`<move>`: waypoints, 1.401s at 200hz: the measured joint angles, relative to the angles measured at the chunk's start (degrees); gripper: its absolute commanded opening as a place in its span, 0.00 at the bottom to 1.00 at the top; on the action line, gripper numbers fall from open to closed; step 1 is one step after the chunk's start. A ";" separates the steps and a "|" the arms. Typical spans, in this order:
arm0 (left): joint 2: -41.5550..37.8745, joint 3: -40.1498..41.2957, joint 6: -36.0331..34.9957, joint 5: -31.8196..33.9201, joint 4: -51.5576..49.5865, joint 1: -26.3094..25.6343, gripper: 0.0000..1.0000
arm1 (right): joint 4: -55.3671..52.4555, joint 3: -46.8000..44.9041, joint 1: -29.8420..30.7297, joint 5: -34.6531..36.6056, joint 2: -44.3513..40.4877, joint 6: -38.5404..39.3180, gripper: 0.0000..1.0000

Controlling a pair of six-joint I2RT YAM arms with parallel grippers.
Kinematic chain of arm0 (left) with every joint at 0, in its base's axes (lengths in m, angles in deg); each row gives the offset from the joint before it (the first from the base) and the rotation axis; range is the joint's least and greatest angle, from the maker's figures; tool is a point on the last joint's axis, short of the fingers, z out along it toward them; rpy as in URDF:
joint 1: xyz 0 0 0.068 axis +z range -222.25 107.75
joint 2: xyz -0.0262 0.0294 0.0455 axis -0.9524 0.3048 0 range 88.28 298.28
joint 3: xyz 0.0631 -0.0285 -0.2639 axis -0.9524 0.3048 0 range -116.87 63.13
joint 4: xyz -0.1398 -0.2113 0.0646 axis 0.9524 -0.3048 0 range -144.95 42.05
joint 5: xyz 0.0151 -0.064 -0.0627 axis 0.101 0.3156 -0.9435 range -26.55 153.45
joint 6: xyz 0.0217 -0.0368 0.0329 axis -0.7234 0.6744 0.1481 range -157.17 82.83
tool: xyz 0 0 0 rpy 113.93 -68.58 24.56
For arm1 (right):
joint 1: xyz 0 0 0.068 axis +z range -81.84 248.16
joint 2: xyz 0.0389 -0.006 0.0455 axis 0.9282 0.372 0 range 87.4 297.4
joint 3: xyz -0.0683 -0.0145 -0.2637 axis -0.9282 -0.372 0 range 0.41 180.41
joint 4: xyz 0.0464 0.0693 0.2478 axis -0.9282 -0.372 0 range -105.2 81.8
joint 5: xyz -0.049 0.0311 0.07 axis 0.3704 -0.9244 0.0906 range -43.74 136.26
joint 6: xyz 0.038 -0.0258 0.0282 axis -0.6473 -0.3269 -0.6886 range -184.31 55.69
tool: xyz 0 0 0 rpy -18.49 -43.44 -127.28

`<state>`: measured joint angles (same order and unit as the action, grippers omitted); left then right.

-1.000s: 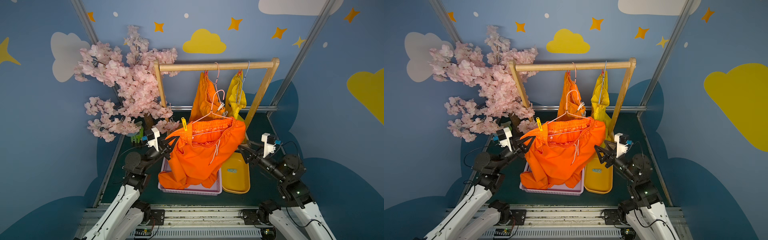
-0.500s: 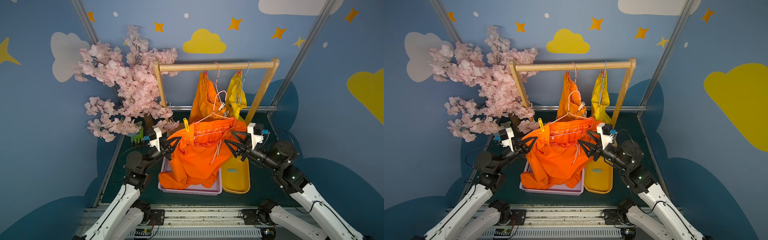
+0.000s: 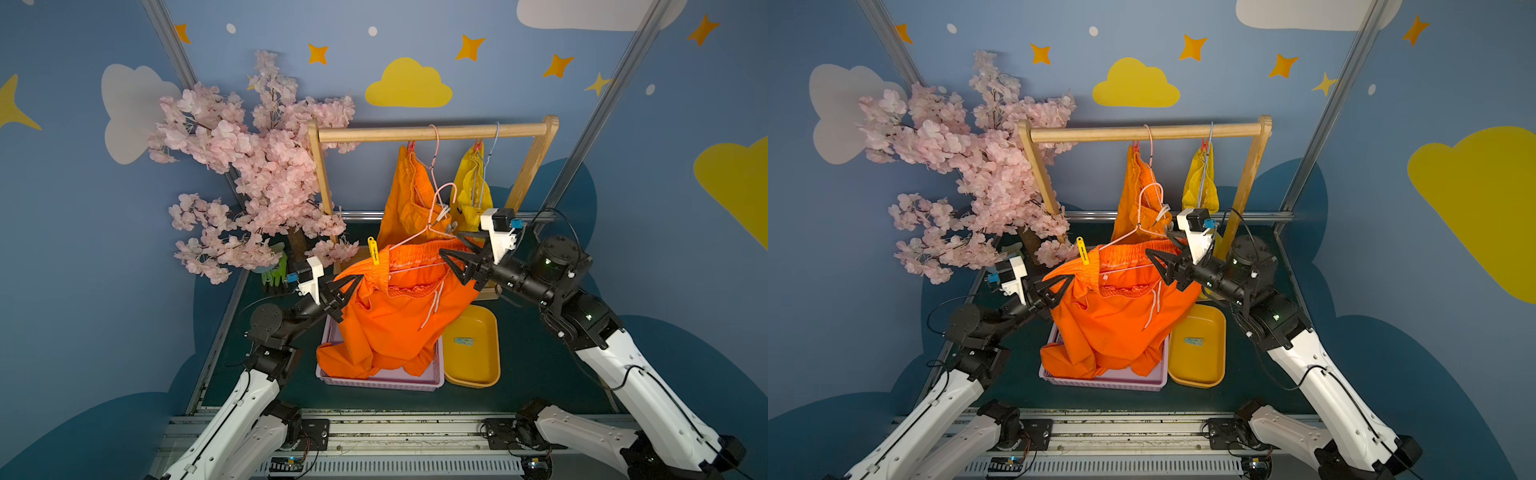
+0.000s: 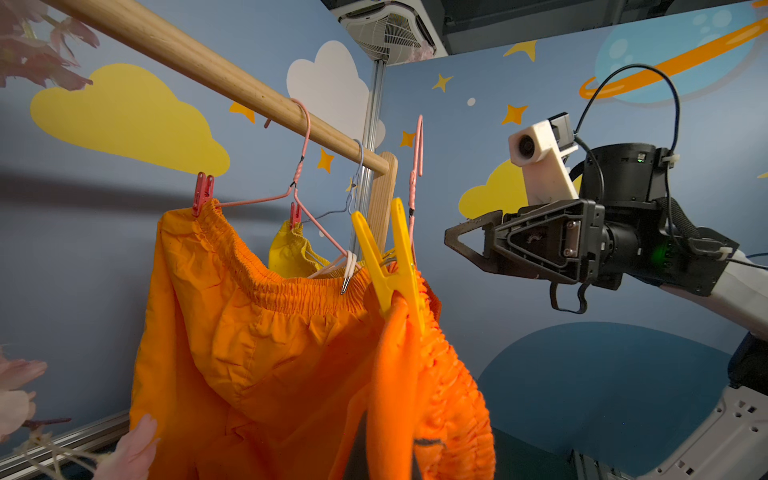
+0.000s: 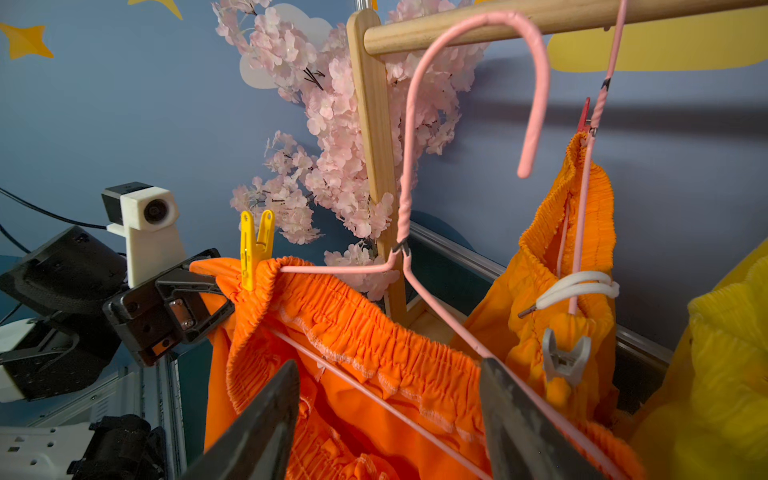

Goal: Remove the clothespins securing shorts to the hanger
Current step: Remove the clothespin from the hanger.

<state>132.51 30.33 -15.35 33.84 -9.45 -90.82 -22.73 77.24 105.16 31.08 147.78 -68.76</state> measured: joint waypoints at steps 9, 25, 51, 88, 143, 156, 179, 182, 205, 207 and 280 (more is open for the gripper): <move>-0.07 0.00 -0.02 -0.04 0.00 0.02 0.03 | -0.63 0.90 -0.20 -0.04 0.81 -0.02 0.69; -0.04 0.00 -0.02 -0.28 0.00 0.00 0.03 | -1.40 2.14 -0.50 -0.22 1.75 0.00 0.69; -0.02 -0.07 0.02 -0.59 0.00 0.02 0.03 | -2.38 3.43 -1.25 -0.59 2.36 0.00 0.70; -0.28 -0.09 0.02 -0.61 -0.07 0.00 0.03 | -1.79 3.65 -2.97 -2.29 3.30 -1.36 0.69; -1.40 -0.09 0.04 -0.66 -0.66 -0.24 0.03 | -0.63 2.93 -3.43 -3.58 4.52 -3.19 0.69; -1.60 -0.09 0.04 -0.63 -0.85 -0.28 0.03 | -0.33 2.93 -3.43 -4.04 4.61 -3.61 0.69; -1.66 -0.09 0.04 -0.61 -1.01 -0.61 0.03 | 0.55 3.32 -3.39 -5.20 4.96 -4.42 0.69; -1.66 -0.09 0.02 -0.63 -1.03 -0.66 0.03 | 0.59 3.52 -3.37 -5.35 5.11 -4.52 0.69; -1.60 -0.09 0.02 -0.61 -1.16 -0.87 0.03 | 1.44 4.87 -3.13 -6.19 6.12 -4.81 0.69; -1.60 -0.09 0.02 -0.61 -1.16 -0.90 0.03 | 1.60 4.96 -3.13 -6.32 6.19 -4.85 0.69; -1.42 -0.31 -0.79 -0.61 -1.55 -1.46 0.03 | 3.43 11.63 -2.03 -7.85 11.30 -6.12 0.69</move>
<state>131.09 30.02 -16.13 33.23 -11.00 -92.29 -19.30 88.87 103.12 23.23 159.08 -74.88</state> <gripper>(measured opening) 0.054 0.689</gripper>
